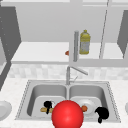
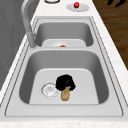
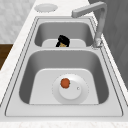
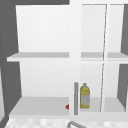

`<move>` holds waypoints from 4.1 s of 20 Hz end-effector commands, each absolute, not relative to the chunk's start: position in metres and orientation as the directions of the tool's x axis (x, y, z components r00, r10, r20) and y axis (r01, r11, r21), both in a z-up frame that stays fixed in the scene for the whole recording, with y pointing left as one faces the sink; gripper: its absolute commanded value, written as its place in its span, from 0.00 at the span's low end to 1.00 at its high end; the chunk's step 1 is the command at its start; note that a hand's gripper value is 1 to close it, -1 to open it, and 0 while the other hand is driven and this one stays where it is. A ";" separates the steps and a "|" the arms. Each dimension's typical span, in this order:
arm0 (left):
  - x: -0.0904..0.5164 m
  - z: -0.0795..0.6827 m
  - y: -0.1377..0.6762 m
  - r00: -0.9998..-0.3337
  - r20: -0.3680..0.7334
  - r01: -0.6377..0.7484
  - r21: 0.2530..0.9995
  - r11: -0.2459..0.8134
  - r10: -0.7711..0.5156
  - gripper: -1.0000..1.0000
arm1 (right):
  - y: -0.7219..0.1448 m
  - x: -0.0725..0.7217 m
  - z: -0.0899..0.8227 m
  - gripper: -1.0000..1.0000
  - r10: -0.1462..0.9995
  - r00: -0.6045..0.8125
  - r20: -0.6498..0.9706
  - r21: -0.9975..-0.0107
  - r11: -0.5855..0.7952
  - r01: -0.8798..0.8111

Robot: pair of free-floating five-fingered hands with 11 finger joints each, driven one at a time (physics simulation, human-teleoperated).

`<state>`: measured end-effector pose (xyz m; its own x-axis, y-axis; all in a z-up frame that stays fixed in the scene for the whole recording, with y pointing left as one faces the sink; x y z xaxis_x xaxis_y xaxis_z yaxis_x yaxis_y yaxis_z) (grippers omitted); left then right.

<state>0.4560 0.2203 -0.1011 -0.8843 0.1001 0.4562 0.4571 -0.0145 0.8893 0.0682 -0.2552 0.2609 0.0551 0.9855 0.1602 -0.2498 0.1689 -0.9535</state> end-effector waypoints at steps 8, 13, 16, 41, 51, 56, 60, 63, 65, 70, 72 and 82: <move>0.473 -0.084 0.228 -0.952 0.302 0.305 0.951 0.049 0.058 0.00 | -0.255 0.068 0.261 0.50 0.986 0.055 0.160 -0.953 0.169 -0.250; 0.474 -0.057 0.219 -0.963 0.264 0.267 0.963 0.046 0.061 0.00 | -0.255 0.068 0.261 0.50 0.986 0.055 0.160 -0.953 0.169 -0.250; 0.462 -0.046 0.221 -0.967 0.240 0.244 0.969 0.042 0.082 0.00 | -0.255 0.068 0.261 0.50 0.986 0.055 0.160 -0.953 0.169 -0.250; 0.351 0.084 0.249 -0.967 0.233 0.237 0.971 0.028 0.104 0.00 | -0.255 0.068 0.261 0.50 0.986 0.055 0.160 -0.953 0.169 -0.250; 0.311 0.116 0.274 -0.968 0.227 0.230 0.973 0.022 0.105 0.00 | -0.255 0.068 0.261 0.50 0.986 0.055 0.160 -0.953 0.169 -0.250; 0.296 0.136 0.289 -0.967 0.221 0.227 0.973 0.034 0.124 0.00 | -0.255 0.068 0.261 0.50 0.986 0.055 0.160 -0.953 0.169 -0.250; 0.283 0.149 0.309 -0.964 0.232 0.241 0.969 0.054 0.130 0.00 | -0.255 0.068 0.261 0.50 0.986 0.055 0.160 -0.953 0.169 -0.250; 0.275 0.155 0.325 -0.961 0.247 0.257 0.964 0.072 0.126 0.00 | -0.255 0.068 0.261 0.50 0.986 0.055 0.160 -0.953 0.169 -0.250; 0.273 0.155 0.338 -0.959 0.251 0.262 0.962 0.078 0.134 0.00 | -0.255 0.068 0.261 0.50 0.986 0.055 0.160 -0.953 0.169 -0.250; 0.265 0.149 0.374 -0.959 0.244 0.256 0.964 0.072 0.142 0.00 | -0.255 0.068 0.261 0.50 0.986 0.055 0.160 -0.953 0.169 -0.250; 0.258 0.145 0.388 -0.960 0.242 0.251 0.966 0.055 0.138 0.00 | -0.255 0.068 0.261 0.50 0.986 0.055 0.160 -0.953 0.169 -0.250; 0.211 0.147 0.453 -0.961 0.249 0.257 0.965 0.056 0.118 0.00 | -0.255 0.068 0.261 0.50 0.986 0.055 0.160 -0.953 0.169 -0.250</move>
<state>0.2248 0.4392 0.1441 -0.9573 0.1318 0.2575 0.2634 0.0290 0.9643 0.0682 -0.2552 0.2609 0.0551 0.9855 0.1602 -0.2498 0.1689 -0.9535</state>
